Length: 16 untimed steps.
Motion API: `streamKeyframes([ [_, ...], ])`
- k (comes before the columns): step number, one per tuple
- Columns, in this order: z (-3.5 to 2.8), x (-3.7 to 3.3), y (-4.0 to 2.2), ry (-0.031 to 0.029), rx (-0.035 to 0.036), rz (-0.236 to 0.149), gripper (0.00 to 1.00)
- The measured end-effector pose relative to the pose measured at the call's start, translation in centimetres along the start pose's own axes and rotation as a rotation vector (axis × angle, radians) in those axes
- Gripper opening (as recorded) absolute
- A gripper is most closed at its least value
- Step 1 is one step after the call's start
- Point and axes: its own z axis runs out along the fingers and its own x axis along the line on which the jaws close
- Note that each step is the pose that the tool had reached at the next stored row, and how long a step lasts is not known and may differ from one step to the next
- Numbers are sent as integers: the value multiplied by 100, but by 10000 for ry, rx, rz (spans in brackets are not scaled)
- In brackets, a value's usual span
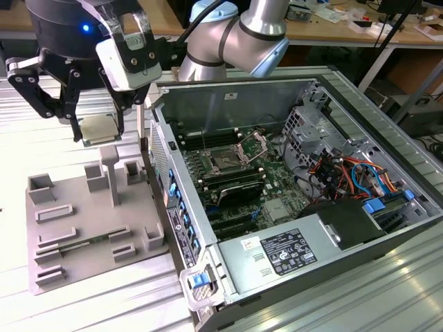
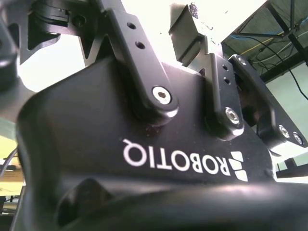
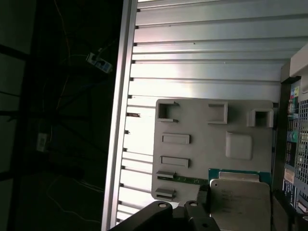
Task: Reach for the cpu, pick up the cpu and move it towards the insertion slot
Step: 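Pick up the cpu and move it towards the insertion slot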
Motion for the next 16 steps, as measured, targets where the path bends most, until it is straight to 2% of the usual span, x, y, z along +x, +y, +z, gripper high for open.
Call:
streamKeyframes([
  [16,0,-157,-17,0,1,0,55],
])
